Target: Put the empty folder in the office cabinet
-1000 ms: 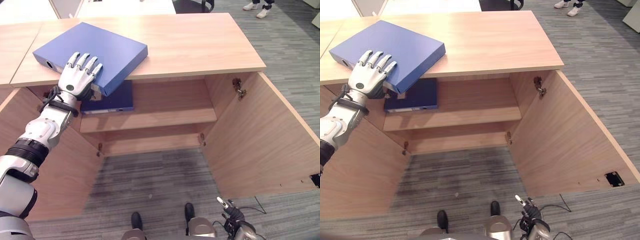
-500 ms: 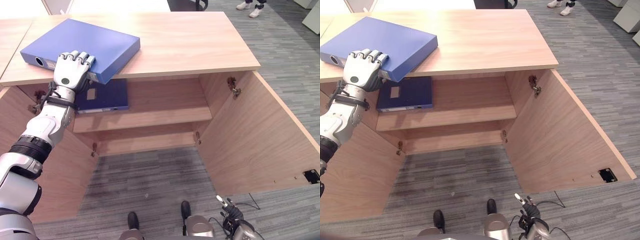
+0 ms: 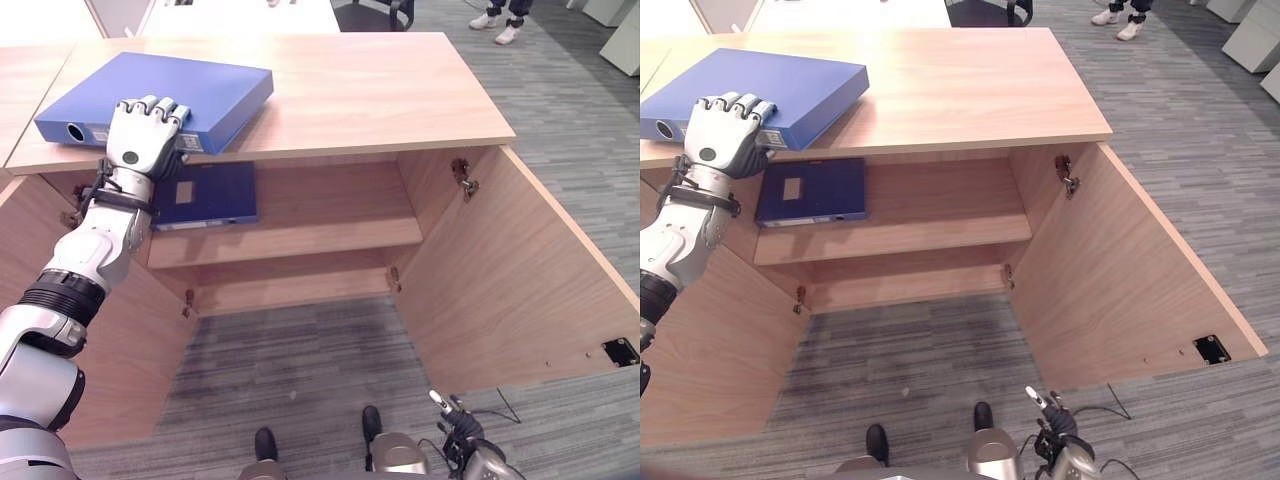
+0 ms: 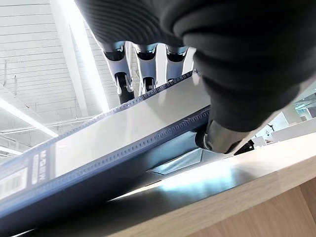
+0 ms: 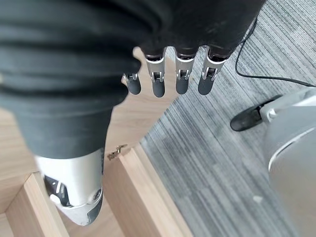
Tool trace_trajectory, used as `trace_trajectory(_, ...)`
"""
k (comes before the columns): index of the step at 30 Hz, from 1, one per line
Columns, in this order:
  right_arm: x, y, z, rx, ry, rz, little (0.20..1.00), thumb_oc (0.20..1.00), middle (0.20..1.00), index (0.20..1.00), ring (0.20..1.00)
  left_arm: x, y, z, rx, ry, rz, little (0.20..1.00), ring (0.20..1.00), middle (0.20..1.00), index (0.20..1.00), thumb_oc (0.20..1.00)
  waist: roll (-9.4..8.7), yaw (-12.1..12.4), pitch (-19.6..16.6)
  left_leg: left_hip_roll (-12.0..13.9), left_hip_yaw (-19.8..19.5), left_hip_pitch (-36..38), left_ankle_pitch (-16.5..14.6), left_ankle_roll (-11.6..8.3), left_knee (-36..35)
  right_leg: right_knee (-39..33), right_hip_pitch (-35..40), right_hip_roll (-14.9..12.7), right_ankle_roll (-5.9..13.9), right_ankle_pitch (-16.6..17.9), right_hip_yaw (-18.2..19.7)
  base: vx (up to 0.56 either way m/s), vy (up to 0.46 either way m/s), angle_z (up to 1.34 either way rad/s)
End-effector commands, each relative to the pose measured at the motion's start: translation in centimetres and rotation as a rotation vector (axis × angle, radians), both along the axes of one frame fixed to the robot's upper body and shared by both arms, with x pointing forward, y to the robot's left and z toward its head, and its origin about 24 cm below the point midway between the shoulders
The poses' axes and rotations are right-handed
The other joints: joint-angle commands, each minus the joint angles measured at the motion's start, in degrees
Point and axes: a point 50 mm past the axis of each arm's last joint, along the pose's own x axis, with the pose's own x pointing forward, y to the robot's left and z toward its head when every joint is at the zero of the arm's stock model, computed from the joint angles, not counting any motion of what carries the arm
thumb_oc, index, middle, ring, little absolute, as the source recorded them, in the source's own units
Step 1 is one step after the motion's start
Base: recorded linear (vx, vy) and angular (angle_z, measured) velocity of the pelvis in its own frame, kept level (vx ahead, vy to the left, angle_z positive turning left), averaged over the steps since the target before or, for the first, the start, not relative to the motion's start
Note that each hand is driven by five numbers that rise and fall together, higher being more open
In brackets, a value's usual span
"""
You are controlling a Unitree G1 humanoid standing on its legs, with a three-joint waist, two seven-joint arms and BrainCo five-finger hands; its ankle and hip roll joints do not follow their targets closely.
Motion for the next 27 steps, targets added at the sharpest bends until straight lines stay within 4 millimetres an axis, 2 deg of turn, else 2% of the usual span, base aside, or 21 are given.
trace_trajectory(1, 1.9, -0.5, 1.2, -0.021, -0.1, -0.016, 1.0, 1.0, 1.0, 1.0, 1.0, -0.3, 0.4, 3.8, -0.139, -0.149, -0.007, 0.2, 0.2, 0.2, 0.2, 0.2, 3.29, 1.2, -0.9, 3.5, 1.9, 7.3, -8.0, -1.2, 2.1, 14.2, -5.5, -1.0, 4.77, -10.1, 1.2, 0.03, -0.023, 0.06)
trace_trajectory(4, 2.1, -0.7, 1.3, -0.044, -0.092, 0.011, 1.0, 1.0, 1.0, 1.0, 1.0, -0.8, -1.1, 5.5, -0.213, -0.225, -0.11, 0.2, 0.2, 0.2, 0.2, 0.2, 4.28, 1.8, -2.4, 2.8, 1.5, 6.1, -6.8, -1.44, 1.0, 9.4, -3.5, -1.2, 4.47, -8.0, 0.5, -0.02, -0.037, 0.05)
trace_trajectory(6, 2.1, -0.8, 1.3, -0.047, -0.091, 0.011, 1.0, 1.0, 1.0, 1.0, 1.0, -1.0, -1.3, 6.0, -0.23, -0.246, -0.128, 0.2, 0.2, 0.2, 0.2, 0.2, 4.59, 1.8, -2.8, 2.7, 1.2, 5.5, -6.4, -1.5, 0.7, 7.9, -3.2, -1.1, 4.45, -7.3, 0.3, -0.02, -0.039, 0.04)
trace_trajectory(7, 2.3, -0.8, 1.4, -0.051, -0.094, 0.008, 1.0, 1.0, 1.0, 1.0, 1.0, -1.3, -2.2, 7.1, -0.269, -0.292, -0.189, 0.2, 0.2, 0.2, 0.2, 0.2, 4.81, 2.3, -3.8, 2.2, 0.8, 4.3, -5.9, -1.73, 0.6, 5.8, -2.4, -1.2, 4.32, -6.4, 0.0, 0.0, -0.039, 0.07)
trace_trajectory(15, 2.3, -0.8, 1.3, -0.052, -0.083, 0.002, 1.0, 1.0, 1.0, 1.0, 1.0, -2.8, -4.2, 10.0, -0.377, -0.394, -0.378, 0.2, 0.2, 0.2, 0.2, 0.2, 5.26, 3.0, -6.0, 1.1, -0.9, 2.4, -5.5, -1.98, 0.6, 2.0, 0.1, -1.7, 4.26, -5.3, -1.8, 0.0, -0.035, 0.15)
trace_trajectory(17, 2.7, -0.3, 1.3, -0.04, -0.084, 0.03, 1.0, 1.0, 1.0, 1.0, 1.0, -4.7, -6.0, 11.9, -0.469, -0.466, -0.577, 0.2, 0.2, 0.2, 0.2, 0.2, 5.49, 3.9, -6.9, 0.7, -1.5, 2.8, -5.7, -1.85, 0.6, 1.5, 1.1, -1.9, 4.08, -5.4, -2.2, 0.03, -0.036, 0.12)
trace_trajectory(22, 2.8, 0.2, 1.1, -0.032, -0.074, 0.05, 1.0, 1.0, 1.0, 1.0, 1.0, -6.6, -6.9, 12.6, -0.552, -0.505, -0.73, 0.2, 0.2, 0.2, 0.2, 0.2, 5.66, 4.9, -7.5, 0.5, -2.0, 2.9, -5.6, -1.74, 0.6, 1.3, 1.8, -2.0, 3.91, -5.5, -2.7, 0.02, -0.022, 0.06)
trace_trajectory(26, 2.9, 0.7, 1.0, -0.019, -0.067, 0.075, 1.0, 1.0, 1.0, 1.0, 1.0, -8.5, -7.4, 12.4, -0.694, -0.491, -0.933, 0.2, 0.2, 0.2, 0.2, 0.2, 5.75, 5.9, -7.9, 0.4, -2.9, 3.0, -5.6, -1.58, 0.6, 1.5, 2.5, -2.0, 3.63, -5.9, -3.2, 0.01, -0.023, 0.11)
trace_trajectory(27, 2.9, 0.6, 1.0, -0.02, -0.067, 0.076, 1.0, 1.0, 1.0, 1.0, 1.0, -8.6, -7.3, 12.4, -0.696, -0.49, -0.932, 0.2, 0.2, 0.2, 0.2, 0.2, 5.81, 5.9, -7.9, 0.4, -2.9, 3.1, -5.6, -1.58, 0.6, 1.5, 2.5, -2.0, 3.63, -5.9, -3.2, 0.01, -0.016, 0.1)
